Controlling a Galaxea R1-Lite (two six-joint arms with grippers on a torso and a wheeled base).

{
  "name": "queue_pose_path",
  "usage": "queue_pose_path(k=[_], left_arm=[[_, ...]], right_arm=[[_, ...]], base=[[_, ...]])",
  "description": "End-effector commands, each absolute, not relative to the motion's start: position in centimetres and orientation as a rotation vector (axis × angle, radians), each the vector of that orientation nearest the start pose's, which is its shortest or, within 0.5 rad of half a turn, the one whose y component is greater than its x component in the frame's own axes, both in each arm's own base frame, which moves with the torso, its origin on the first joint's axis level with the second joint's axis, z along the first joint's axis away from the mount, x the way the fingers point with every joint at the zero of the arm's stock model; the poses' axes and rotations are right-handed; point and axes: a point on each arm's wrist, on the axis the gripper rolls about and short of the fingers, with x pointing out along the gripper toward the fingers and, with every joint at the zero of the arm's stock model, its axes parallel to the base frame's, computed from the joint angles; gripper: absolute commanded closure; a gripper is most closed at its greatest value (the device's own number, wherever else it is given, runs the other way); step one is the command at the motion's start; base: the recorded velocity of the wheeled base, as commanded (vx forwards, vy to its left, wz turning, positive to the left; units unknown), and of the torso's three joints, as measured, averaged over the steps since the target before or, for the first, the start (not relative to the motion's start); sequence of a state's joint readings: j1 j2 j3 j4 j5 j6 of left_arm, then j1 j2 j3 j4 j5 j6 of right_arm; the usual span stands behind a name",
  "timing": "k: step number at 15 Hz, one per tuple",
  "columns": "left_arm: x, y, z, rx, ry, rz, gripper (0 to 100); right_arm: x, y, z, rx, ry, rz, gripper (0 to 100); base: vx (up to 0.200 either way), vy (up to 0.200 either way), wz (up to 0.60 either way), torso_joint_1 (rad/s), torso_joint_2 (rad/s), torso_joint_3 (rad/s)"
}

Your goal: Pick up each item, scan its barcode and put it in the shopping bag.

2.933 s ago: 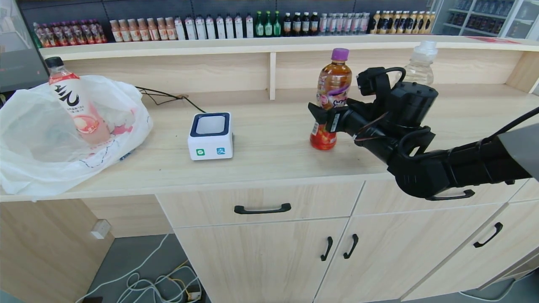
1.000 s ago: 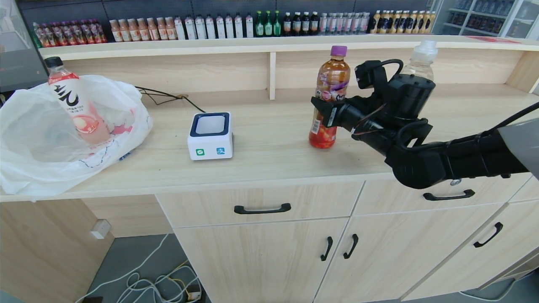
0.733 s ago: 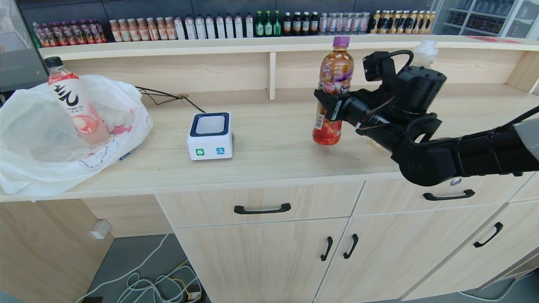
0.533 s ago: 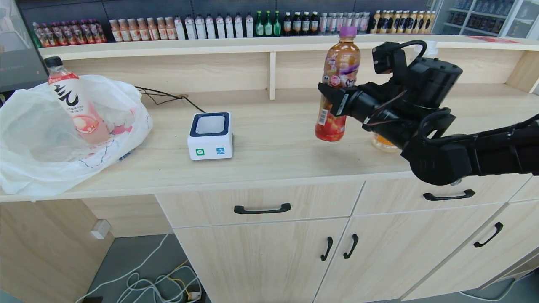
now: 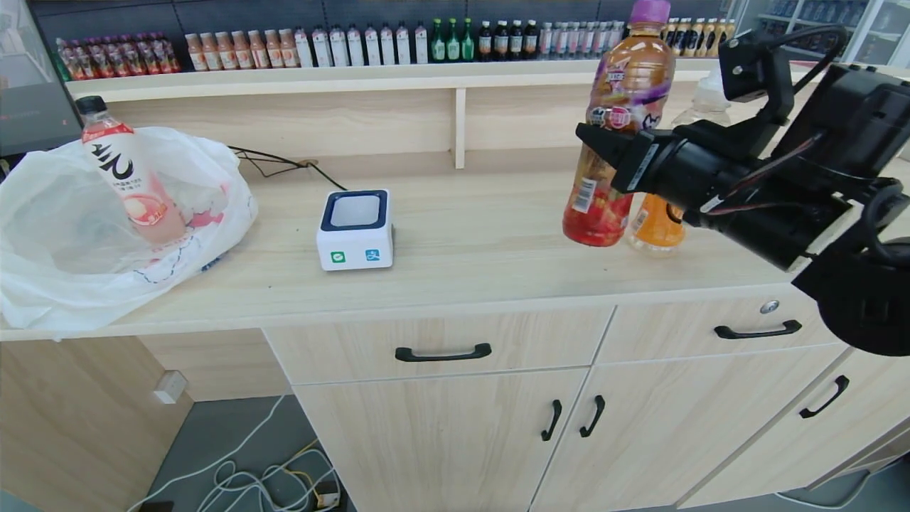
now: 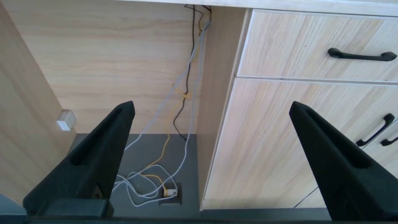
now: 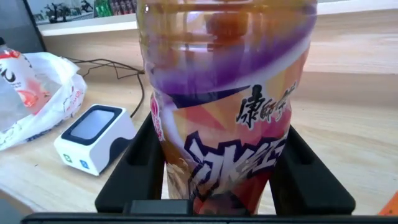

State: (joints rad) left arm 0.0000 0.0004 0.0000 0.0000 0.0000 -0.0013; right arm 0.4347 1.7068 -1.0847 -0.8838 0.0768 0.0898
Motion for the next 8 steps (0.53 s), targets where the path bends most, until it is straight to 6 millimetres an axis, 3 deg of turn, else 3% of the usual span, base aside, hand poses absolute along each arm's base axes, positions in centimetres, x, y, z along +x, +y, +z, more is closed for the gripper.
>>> queue_pose_path(k=[1,4,8], left_arm=[[-2.3,0.0,7.5,-0.002,0.000,0.000,0],[-2.3,0.0,7.5,-0.002,0.000,0.002,0],[-2.3,0.0,7.5,-0.002,0.000,0.002,0]], right_arm=[[24.9,12.5,28.5,0.150,-0.235,0.545,100],[21.8,11.0,26.8,0.186,-0.170,0.548,100],[20.2,10.2,26.3,0.211,-0.159,0.557,100]], base=[[0.000,0.000,0.00,0.000,0.00,0.000],[0.000,0.000,0.00,0.000,0.00,0.000],[0.000,0.000,0.00,0.000,0.00,0.000]])
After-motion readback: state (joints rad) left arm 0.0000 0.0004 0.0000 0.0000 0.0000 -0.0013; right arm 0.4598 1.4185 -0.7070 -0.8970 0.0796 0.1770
